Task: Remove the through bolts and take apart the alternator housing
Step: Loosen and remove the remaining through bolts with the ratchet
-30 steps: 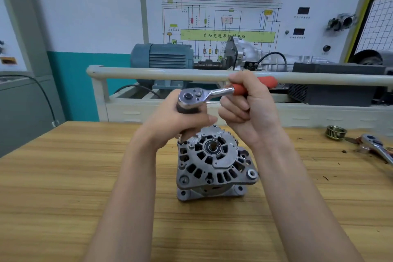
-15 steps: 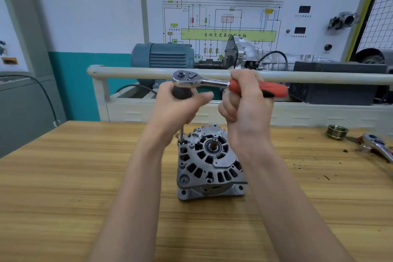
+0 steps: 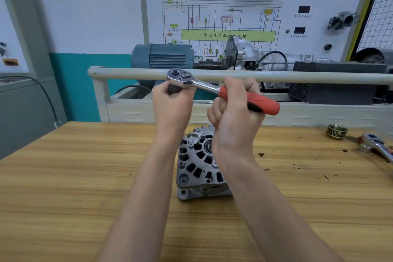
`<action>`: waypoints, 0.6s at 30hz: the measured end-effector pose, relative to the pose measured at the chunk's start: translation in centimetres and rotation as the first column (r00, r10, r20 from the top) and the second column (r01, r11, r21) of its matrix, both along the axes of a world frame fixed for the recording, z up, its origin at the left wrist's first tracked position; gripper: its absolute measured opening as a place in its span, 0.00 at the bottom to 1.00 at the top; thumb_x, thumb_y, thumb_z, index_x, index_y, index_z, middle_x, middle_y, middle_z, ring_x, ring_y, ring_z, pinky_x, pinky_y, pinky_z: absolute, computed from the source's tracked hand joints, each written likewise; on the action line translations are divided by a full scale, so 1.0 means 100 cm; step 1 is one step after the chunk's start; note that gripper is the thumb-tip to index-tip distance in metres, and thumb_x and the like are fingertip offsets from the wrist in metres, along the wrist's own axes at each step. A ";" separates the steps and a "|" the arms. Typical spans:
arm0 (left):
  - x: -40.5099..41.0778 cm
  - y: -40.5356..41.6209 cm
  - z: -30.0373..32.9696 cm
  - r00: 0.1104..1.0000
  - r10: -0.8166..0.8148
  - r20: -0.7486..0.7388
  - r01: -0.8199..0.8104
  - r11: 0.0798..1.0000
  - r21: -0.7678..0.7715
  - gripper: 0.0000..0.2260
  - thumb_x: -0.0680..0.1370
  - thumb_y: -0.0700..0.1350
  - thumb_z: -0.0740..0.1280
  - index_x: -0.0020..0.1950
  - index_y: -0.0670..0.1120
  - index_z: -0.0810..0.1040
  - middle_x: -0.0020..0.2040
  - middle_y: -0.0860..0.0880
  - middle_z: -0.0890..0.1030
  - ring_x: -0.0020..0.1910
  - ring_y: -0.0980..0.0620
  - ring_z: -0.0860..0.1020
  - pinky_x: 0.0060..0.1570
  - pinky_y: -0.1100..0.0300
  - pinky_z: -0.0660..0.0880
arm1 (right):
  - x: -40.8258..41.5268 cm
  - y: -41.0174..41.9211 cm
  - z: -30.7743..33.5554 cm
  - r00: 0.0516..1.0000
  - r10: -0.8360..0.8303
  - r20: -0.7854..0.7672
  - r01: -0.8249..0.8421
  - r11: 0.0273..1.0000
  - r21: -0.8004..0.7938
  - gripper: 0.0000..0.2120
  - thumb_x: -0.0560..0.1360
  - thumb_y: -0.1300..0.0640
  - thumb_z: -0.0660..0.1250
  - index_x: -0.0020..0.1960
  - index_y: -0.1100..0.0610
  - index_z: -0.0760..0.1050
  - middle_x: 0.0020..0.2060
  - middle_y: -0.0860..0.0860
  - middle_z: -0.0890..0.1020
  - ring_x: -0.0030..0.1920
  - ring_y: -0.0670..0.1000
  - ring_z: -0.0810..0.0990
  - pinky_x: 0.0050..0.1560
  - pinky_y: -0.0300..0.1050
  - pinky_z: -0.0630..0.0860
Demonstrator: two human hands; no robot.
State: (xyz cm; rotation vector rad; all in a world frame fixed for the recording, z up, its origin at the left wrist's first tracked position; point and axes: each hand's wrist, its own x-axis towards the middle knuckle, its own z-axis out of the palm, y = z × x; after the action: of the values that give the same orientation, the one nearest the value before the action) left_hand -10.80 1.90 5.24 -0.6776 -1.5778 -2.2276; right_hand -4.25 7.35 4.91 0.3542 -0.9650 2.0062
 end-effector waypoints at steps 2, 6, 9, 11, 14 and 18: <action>-0.002 0.000 -0.001 1.000 -0.003 -0.006 0.002 0.999 -0.035 0.17 0.75 0.34 0.66 0.30 0.45 0.63 0.27 0.47 0.61 0.27 0.52 0.56 0.28 0.60 0.54 | 0.000 0.007 0.003 0.999 0.025 0.032 -0.025 1.000 0.012 0.18 0.74 0.66 0.63 0.30 0.54 0.62 0.19 0.45 0.62 0.18 0.44 0.56 0.21 0.34 0.55; -0.010 -0.023 -0.005 0.933 -0.306 -0.188 0.224 0.904 -0.364 0.15 0.69 0.42 0.71 0.26 0.48 0.70 0.21 0.52 0.67 0.21 0.52 0.63 0.24 0.64 0.61 | -0.003 0.034 0.014 0.941 0.281 0.188 -0.293 0.955 0.043 0.20 0.77 0.65 0.59 0.29 0.53 0.57 0.17 0.44 0.56 0.17 0.43 0.52 0.20 0.34 0.51; -0.008 -0.031 -0.006 0.874 -0.451 -0.183 0.313 0.808 -0.499 0.15 0.67 0.46 0.71 0.22 0.50 0.70 0.20 0.52 0.67 0.20 0.49 0.65 0.25 0.62 0.62 | -0.004 0.044 0.015 0.886 0.402 0.230 -0.428 0.901 0.075 0.20 0.77 0.64 0.57 0.30 0.53 0.55 0.16 0.44 0.55 0.17 0.43 0.51 0.19 0.34 0.50; -0.008 -0.029 -0.006 0.881 -0.447 -0.156 0.333 0.819 -0.467 0.18 0.68 0.41 0.71 0.21 0.50 0.68 0.20 0.54 0.64 0.19 0.52 0.60 0.24 0.64 0.59 | -0.003 0.043 0.015 0.890 0.399 0.222 -0.420 0.905 0.058 0.20 0.78 0.64 0.57 0.30 0.54 0.55 0.16 0.44 0.55 0.17 0.43 0.51 0.19 0.34 0.50; -0.006 -0.019 -0.003 0.954 -0.281 -0.104 0.239 0.924 -0.299 0.16 0.70 0.38 0.67 0.24 0.49 0.68 0.21 0.53 0.62 0.20 0.55 0.58 0.24 0.66 0.57 | -0.003 0.025 0.009 0.968 0.215 0.129 -0.216 0.976 -0.007 0.21 0.76 0.65 0.60 0.27 0.53 0.60 0.16 0.44 0.58 0.17 0.43 0.53 0.20 0.34 0.52; -0.004 -0.003 -0.001 0.999 0.044 -0.017 -0.045 0.996 -0.074 0.07 0.73 0.32 0.64 0.35 0.39 0.71 0.27 0.47 0.61 0.27 0.52 0.57 0.29 0.60 0.56 | -0.003 -0.009 -0.008 0.996 -0.091 -0.024 0.091 0.996 -0.001 0.16 0.72 0.61 0.64 0.29 0.50 0.64 0.20 0.46 0.63 0.20 0.46 0.59 0.24 0.36 0.59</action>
State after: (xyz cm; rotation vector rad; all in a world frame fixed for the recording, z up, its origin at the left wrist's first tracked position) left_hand -11.15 1.60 5.17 -0.6714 -1.6587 -2.1366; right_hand -4.50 6.49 4.12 0.3280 -0.9494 1.9156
